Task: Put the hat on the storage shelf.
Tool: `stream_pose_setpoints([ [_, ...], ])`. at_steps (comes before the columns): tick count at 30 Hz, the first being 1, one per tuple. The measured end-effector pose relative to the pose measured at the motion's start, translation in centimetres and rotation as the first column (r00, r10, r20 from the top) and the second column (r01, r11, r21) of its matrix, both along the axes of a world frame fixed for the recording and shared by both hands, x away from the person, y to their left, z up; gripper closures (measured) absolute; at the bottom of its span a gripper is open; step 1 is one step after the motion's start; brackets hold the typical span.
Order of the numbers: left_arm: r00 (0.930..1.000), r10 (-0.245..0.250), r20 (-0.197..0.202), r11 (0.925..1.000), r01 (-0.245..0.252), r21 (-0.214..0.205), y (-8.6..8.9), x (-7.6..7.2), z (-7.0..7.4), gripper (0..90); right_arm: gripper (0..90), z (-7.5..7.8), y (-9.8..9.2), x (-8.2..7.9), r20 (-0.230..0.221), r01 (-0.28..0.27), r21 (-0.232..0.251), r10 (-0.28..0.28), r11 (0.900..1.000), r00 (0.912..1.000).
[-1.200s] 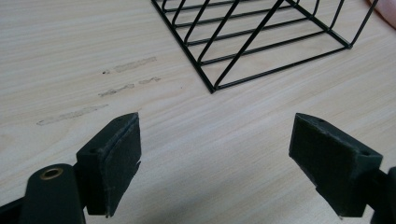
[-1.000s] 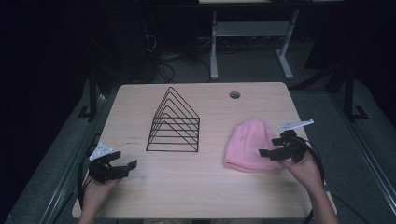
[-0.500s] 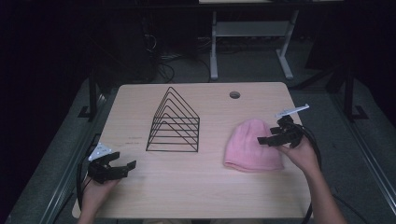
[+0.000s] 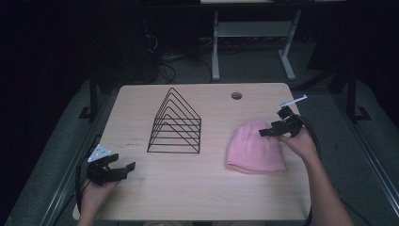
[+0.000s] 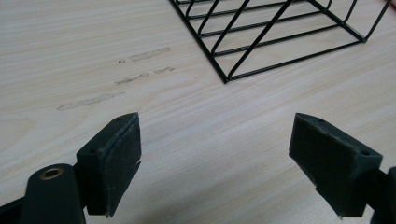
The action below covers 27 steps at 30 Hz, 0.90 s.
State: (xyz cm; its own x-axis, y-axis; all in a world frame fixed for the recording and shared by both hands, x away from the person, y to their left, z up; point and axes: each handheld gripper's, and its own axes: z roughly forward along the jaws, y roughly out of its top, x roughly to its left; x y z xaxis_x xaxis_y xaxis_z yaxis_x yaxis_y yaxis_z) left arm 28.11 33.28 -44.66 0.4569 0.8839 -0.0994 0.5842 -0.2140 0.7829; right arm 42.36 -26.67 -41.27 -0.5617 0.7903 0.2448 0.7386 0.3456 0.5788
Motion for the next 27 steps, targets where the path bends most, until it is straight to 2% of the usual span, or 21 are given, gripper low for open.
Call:
stream_pose_setpoints([
  [6,0.9998,0.017,0.009,0.9998,-0.017,0.005,0.2,-0.1,0.0,16.9,21.4,-0.7,0.1,1.9,-0.036,-0.003,-0.025,0.002,0.9997,0.9994],
  [10,0.9996,0.021,0.016,0.9997,-0.022,0.009,0.2,-0.1,0.1,16.9,21.4,-0.8,0.4,2.8,-0.060,-0.007,-0.017,0.006,0.9998,0.9982],
  [14,0.9996,0.022,0.018,0.9997,-0.022,0.012,0.3,-0.1,0.1,16.9,22.1,-1.1,0.6,4.0,-0.086,0.003,-0.031,-0.006,0.9995,0.9963],
  [17,0.9996,0.021,0.018,0.9995,-0.021,0.022,0.3,0.0,0.1,16.9,23.5,-1.3,0.7,4.3,-0.085,0.010,-0.035,-0.013,0.9993,0.9963],
  [18,0.9996,0.020,0.020,0.9995,-0.021,0.023,0.3,0.0,0.1,16.9,23.7,-1.8,0.8,4.5,-0.099,0.022,-0.052,-0.027,0.9984,0.9948],
  [21,0.9996,0.020,0.019,0.9996,-0.021,0.021,0.3,0.0,0.0,16.9,24.2,-2.4,0.7,4.7,-0.121,0.033,-0.062,-0.040,0.9975,0.9919],
  [24,0.9997,0.017,0.017,0.9995,-0.017,0.026,0.3,0.1,0.0,16.9,27.8,-2.8,0.4,5.0,-0.130,0.050,-0.044,-0.055,0.9978,0.9899],
  [27,0.9996,0.017,0.020,0.9986,-0.018,0.049,0.2,0.1,0.1,17.0,31.2,-3.2,0.2,5.2,-0.149,0.062,-0.060,-0.070,0.9963,0.9863],
])
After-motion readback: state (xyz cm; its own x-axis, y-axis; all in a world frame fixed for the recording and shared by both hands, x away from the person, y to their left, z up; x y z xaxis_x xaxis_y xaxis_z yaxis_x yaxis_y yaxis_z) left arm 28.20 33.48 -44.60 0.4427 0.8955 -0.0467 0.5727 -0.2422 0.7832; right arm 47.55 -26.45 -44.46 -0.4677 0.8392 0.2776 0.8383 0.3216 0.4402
